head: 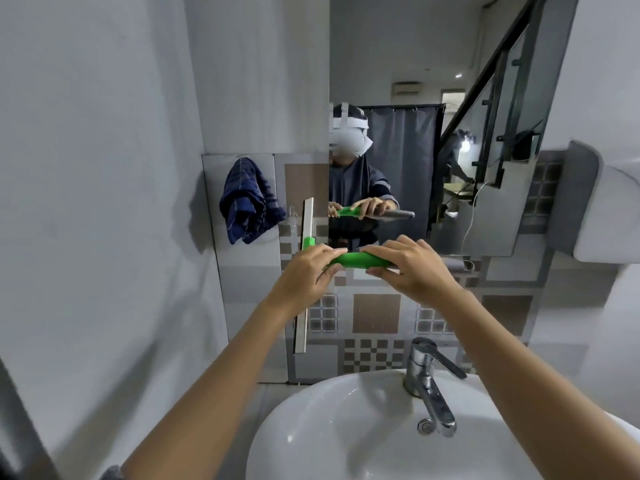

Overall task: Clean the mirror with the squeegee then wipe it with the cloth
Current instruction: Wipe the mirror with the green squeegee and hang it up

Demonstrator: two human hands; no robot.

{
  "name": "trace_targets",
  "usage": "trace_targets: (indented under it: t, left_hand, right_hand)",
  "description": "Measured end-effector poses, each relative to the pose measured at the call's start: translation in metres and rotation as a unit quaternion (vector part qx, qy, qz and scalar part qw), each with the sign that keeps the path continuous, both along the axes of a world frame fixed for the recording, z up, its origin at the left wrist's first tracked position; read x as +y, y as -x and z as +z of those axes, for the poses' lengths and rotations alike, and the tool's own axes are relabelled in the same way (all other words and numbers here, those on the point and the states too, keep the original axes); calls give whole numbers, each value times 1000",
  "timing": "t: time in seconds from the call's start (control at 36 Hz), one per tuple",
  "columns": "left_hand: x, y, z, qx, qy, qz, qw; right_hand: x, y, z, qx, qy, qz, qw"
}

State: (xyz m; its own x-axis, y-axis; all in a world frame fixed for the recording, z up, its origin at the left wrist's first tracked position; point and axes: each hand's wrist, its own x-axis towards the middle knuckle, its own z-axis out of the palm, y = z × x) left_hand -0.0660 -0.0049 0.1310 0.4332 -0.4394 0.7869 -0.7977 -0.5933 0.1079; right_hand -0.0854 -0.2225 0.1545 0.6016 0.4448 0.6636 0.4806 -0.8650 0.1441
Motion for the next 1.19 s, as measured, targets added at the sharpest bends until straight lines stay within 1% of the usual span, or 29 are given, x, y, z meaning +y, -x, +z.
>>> trace_targets:
  t: [0.11,0.19,0.25,0.33,0.42,0.47,0.56,0.67,0.78,0.86,0.97,1.08,1.19]
  left_hand:
    - [6,7,-12,25,82,52,995]
    - [9,14,-21,19,132,99,986]
    - [10,18,-27,11,168,123,978]
    - [9,28,-35,1,225,152,962]
    - [7,36,-44,-2,257,179,950]
    - [6,40,-50,-6,271,195,943]
    - [3,46,-57,-10,291,214,932]
    - [2,49,-67,12,325,223,919]
    - [5,51,-74,41,342,211,915]
    - [10,50,-78,55,339,209,916]
    - [21,49,-86,88,297,193,931]
    - [32,45,-96,139,260,159,942]
    - [39,40,-106,197,254,128,938]
  right_hand:
    - [22,-8,-2,-44,-86,32,995]
    - [43,-12,-8,-81,-141,47,986]
    - [58,-11,-15,-79,-197,44,976]
    - [84,-6,-26,-57,-277,37,959]
    - [109,-2,-37,-23,-355,62,933]
    - [124,2,-43,12,-402,89,911]
    - [140,13,-44,60,-473,129,870]
    - [152,17,-44,119,-518,133,837]
    - [158,9,-47,185,-576,154,781]
    - [158,3,-50,214,-597,158,757]
    - [156,-10,-56,238,-610,174,735]
    - [149,-20,-62,270,-568,205,750]
    - [146,-29,-70,312,-542,236,743]
